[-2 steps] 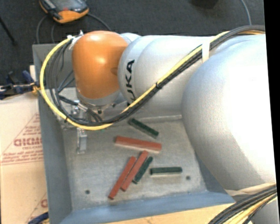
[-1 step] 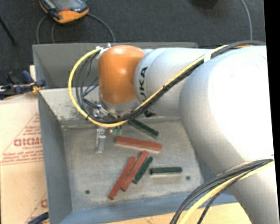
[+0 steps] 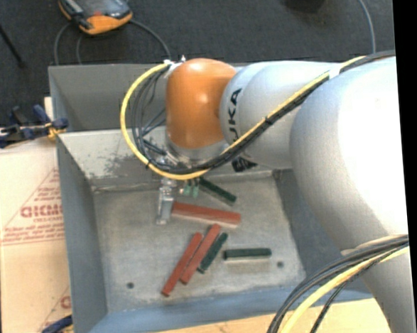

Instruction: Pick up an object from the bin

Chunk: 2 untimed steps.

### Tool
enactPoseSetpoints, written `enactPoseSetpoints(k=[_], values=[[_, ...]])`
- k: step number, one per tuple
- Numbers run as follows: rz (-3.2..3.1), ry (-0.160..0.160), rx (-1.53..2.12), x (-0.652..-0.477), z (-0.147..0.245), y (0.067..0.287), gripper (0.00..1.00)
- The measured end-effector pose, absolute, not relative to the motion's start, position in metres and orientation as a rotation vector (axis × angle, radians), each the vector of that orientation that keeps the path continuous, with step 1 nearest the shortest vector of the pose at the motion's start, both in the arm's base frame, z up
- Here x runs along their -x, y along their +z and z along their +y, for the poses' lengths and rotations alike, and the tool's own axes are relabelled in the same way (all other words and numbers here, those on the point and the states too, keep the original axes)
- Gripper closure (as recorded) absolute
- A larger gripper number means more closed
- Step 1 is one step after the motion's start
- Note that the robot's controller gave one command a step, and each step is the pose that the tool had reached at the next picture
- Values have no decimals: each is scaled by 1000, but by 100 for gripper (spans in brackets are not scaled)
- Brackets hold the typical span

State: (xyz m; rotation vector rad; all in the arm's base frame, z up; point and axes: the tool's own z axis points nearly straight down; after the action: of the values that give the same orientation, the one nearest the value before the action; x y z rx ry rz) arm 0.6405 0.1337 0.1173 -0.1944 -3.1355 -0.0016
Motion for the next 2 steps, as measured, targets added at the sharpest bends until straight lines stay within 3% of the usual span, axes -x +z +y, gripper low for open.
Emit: enactPoseSetpoints(k=[1, 2], values=[[-3131, 3, 272, -624, 53, 100, 0], [-3132, -3, 281, -632, 64, 71, 0]])
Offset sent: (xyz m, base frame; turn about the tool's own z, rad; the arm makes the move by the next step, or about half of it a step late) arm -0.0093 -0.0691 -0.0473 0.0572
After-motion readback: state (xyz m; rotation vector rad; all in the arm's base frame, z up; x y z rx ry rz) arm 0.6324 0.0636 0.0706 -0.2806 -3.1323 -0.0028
